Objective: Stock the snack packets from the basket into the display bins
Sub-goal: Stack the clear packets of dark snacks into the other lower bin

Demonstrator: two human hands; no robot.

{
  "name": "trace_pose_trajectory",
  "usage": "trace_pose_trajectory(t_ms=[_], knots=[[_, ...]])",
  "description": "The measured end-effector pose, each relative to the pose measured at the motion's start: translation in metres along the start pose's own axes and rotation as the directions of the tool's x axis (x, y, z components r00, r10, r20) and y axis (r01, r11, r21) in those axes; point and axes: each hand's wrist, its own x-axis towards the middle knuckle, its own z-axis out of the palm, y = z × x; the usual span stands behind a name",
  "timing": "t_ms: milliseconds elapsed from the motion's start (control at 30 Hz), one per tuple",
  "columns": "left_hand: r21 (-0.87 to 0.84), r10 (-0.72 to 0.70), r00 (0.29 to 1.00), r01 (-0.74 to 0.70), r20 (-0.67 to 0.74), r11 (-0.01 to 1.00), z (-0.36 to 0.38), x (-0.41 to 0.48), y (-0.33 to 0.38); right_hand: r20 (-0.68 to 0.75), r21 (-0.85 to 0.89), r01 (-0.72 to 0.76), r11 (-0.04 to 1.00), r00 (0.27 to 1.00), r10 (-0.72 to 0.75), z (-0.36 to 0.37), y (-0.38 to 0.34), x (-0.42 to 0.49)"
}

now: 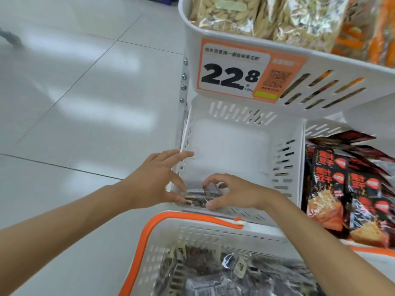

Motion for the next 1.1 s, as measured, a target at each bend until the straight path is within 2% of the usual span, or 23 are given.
trace_pose_trajectory(t_ms=[100, 200, 333, 467, 500, 533, 567, 633, 700, 800, 867, 1000, 1100], knots=[[-0.123, -0.054, 0.996, 0.044, -0.077, 0.991, -0.008, -0.002, 0.001, -0.074, 0.071, -0.017, 0.997, 0.997, 0.022, -0.002, -0.002, -0.010], [-0.266, -0.158, 0.980, 0.122, -0.119, 0.956, -0.024, -0.014, 0.011, -0.328, 0.083, 0.057, 0.995, 0.944, -0.026, -0.005, -0.007, -0.037], [-0.415, -0.308, 0.947, 0.245, -0.091, 0.876, -0.052, -0.027, 0.045, -0.591, 0.058, 0.177, 0.982, 0.799, -0.109, 0.006, -0.017, -0.092], [-0.497, -0.345, 0.927, 0.233, -0.145, 0.836, -0.051, -0.052, 0.108, -0.767, 0.058, 0.280, 0.958, 0.627, -0.137, 0.044, -0.018, -0.156], [-0.512, -0.333, 0.933, 0.223, -0.134, 0.830, -0.046, -0.062, 0.127, -0.770, 0.064, 0.267, 0.961, 0.627, -0.123, 0.057, -0.014, -0.170], [-0.528, -0.323, 0.939, 0.215, -0.120, 0.821, -0.040, -0.072, 0.144, -0.742, 0.071, 0.225, 0.972, 0.663, -0.099, 0.069, -0.006, -0.181], [-0.548, -0.327, 0.939, 0.218, -0.108, 0.807, -0.031, -0.080, 0.158, -0.677, 0.077, 0.158, 0.984, 0.733, -0.065, 0.082, 0.004, -0.191], [-0.602, -0.398, 0.912, 0.267, -0.093, 0.753, -0.006, -0.099, 0.176, -0.459, 0.064, -0.017, 0.998, 0.887, 0.044, 0.109, 0.030, -0.203], [-0.665, -0.466, 0.884, 0.325, -0.039, 0.673, 0.022, -0.122, 0.185, -0.246, 0.015, -0.176, 0.984, 0.954, 0.174, 0.134, 0.061, -0.208], [-0.775, -0.478, 0.877, 0.329, 0.040, 0.539, 0.054, -0.160, 0.199, -0.075, -0.061, -0.396, 0.916, 0.917, 0.392, 0.165, 0.107, -0.206], [-0.826, -0.494, 0.867, 0.320, 0.058, 0.463, 0.067, -0.180, 0.206, -0.084, -0.002, -0.487, 0.873, 0.870, 0.486, 0.184, 0.132, -0.200], [-0.826, -0.540, 0.834, 0.380, 0.111, 0.417, 0.081, -0.195, 0.211, -0.255, 0.161, -0.523, 0.837, 0.797, 0.547, 0.199, 0.151, -0.191], [-0.830, -0.548, 0.828, 0.383, 0.115, 0.405, 0.080, -0.193, 0.213, -0.231, 0.175, -0.432, 0.885, 0.856, 0.463, 0.181, 0.138, -0.206]])
